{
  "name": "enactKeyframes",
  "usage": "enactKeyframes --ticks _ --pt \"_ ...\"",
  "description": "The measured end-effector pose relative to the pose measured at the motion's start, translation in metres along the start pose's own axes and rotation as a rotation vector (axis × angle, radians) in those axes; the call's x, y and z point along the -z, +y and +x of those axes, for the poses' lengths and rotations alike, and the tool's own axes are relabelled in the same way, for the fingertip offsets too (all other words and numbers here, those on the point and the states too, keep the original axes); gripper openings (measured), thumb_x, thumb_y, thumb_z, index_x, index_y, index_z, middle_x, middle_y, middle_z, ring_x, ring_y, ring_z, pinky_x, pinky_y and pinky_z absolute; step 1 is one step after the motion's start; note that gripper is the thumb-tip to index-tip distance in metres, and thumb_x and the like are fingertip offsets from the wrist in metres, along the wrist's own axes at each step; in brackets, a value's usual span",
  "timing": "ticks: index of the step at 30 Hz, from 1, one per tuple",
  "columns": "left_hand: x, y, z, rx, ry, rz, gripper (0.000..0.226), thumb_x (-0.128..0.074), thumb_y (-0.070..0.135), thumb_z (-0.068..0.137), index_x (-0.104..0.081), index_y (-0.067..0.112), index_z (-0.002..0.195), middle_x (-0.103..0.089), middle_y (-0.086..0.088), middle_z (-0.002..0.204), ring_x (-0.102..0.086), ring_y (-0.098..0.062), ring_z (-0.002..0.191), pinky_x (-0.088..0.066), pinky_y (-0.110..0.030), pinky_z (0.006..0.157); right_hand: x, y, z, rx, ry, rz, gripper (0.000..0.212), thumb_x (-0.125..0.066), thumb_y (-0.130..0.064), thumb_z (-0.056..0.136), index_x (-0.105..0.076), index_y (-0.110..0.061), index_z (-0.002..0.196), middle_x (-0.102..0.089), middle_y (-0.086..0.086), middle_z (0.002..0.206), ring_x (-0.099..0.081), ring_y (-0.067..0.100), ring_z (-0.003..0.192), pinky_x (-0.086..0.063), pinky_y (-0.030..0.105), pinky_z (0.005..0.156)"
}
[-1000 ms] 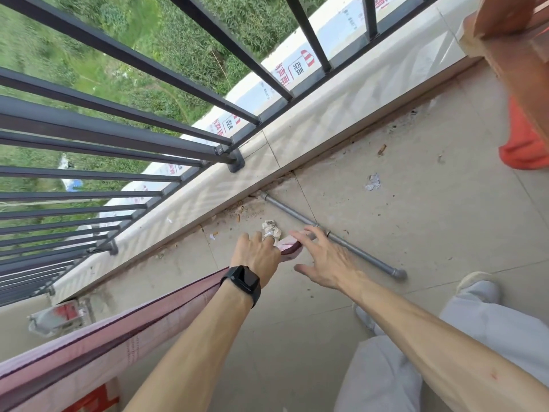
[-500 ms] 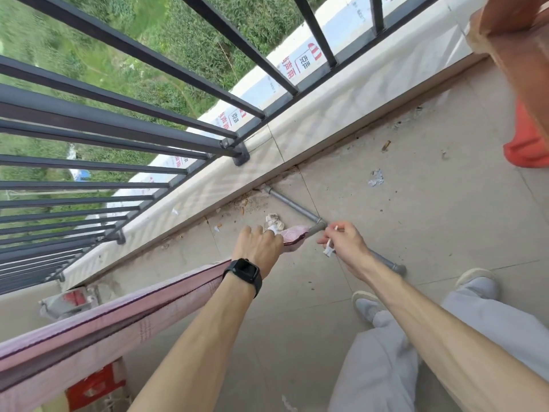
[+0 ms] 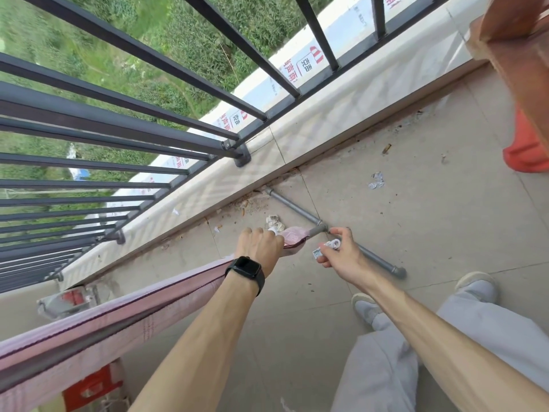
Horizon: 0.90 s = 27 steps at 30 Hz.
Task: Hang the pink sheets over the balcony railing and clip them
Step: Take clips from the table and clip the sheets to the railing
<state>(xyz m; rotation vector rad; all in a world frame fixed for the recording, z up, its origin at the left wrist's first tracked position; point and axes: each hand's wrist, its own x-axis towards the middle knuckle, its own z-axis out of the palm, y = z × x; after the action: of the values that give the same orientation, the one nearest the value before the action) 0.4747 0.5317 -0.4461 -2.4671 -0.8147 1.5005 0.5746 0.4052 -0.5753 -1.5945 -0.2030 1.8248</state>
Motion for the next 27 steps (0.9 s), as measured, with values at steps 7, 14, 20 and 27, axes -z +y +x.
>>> enactKeyframes --ticks 7,14,20,27 --pt "-0.002 -0.001 -0.002 0.014 0.004 -0.048 0.045 -0.033 0.047 0.102 -0.067 0.018 0.104 -0.065 -0.002 0.106 -0.060 -0.027 0.101 -0.037 -0.035 0.078 0.003 -0.020 -0.011 0.224 0.007 -0.222 0.033 -0.081 -0.027 0.079 -0.072 -0.035 0.110 -0.062 -0.012 0.107 -0.066 -0.012 0.077 -0.045 0.004 0.078" --pt "-0.016 -0.004 0.004 0.059 0.044 -0.110 0.015 -0.052 0.035 0.099 -0.063 0.025 0.096 -0.069 0.001 0.099 -0.062 -0.024 0.096 -0.028 -0.033 0.070 0.002 -0.037 -0.019 0.435 0.005 -0.257 0.030 -0.085 -0.019 0.075 -0.079 -0.027 0.103 -0.072 -0.024 0.080 -0.065 -0.015 0.074 -0.042 0.001 0.072" --pt "-0.018 -0.005 0.005 0.021 0.081 -0.066 0.018 -0.049 0.030 0.100 -0.066 0.024 0.097 -0.069 0.001 0.101 -0.063 -0.025 0.098 -0.030 -0.032 0.071 -0.011 -0.034 -0.011 0.788 0.007 -0.450 0.023 -0.081 -0.010 0.078 -0.080 -0.013 0.101 -0.077 -0.002 0.102 -0.050 -0.018 0.098 -0.033 -0.006 0.083" --pt "-0.008 -0.003 -0.001 0.056 0.017 -0.040 0.026 -0.047 0.040 0.101 -0.066 0.022 0.101 -0.068 0.001 0.103 -0.063 -0.025 0.099 -0.029 -0.034 0.072 -0.019 -0.046 -0.001 0.549 -0.151 -0.645 0.053 -0.073 -0.027 0.088 -0.056 -0.024 0.138 -0.064 -0.004 0.126 -0.064 0.015 0.107 -0.050 0.033 0.095"
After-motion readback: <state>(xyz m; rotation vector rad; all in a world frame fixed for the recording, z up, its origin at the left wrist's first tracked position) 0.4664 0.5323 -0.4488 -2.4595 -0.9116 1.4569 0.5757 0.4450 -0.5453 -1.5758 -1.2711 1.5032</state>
